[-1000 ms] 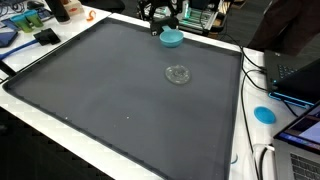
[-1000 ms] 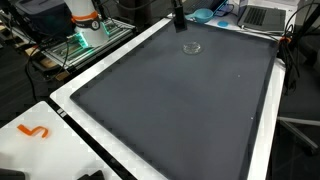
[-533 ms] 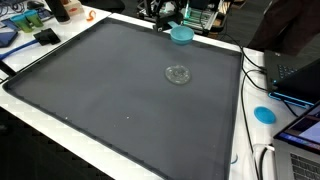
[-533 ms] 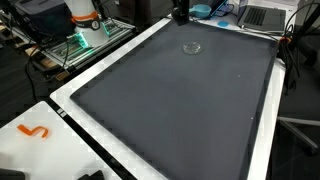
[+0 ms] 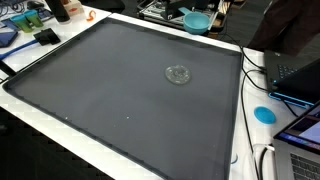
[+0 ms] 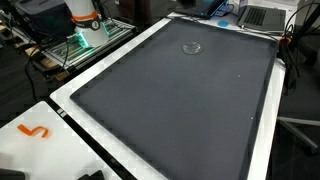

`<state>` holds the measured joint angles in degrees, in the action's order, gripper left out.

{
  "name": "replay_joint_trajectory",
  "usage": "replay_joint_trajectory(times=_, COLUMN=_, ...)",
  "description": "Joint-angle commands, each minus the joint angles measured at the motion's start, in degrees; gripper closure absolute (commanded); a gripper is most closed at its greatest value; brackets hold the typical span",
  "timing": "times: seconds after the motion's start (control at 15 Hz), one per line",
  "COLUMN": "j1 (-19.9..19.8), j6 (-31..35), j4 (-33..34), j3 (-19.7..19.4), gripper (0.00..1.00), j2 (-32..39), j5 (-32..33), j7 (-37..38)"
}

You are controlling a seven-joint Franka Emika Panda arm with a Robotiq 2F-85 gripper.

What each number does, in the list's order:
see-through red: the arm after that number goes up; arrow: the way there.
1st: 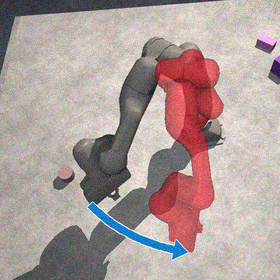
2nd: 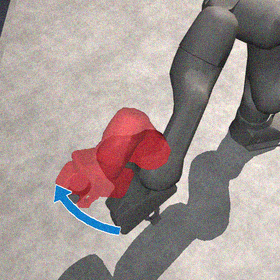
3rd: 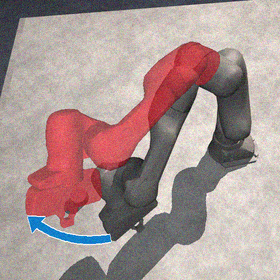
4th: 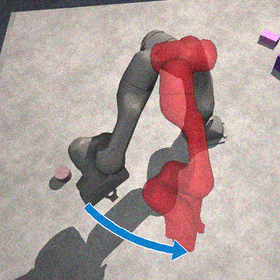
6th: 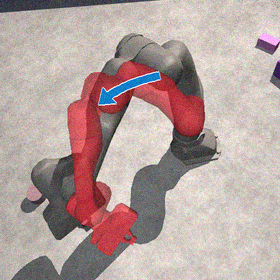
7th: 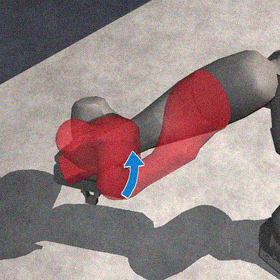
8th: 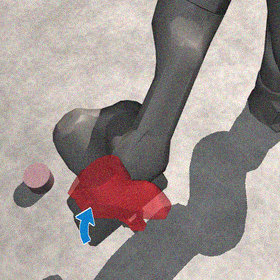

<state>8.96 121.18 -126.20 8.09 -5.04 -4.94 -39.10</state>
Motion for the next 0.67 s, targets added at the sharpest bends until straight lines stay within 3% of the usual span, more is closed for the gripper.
replay_joint_trajectory(times=0.0, j1=0.9, j6=-4.4, j4=3.7, j3=0.7, gripper=0.69, j2=0.2, j5=2.4, j7=3.4)
replay_joint_trajectory(times=0.6, j1=2.5, j6=-11.9, j4=11.1, j3=2.7, gripper=0.69, j2=0.0, j5=6.2, j7=7.4)
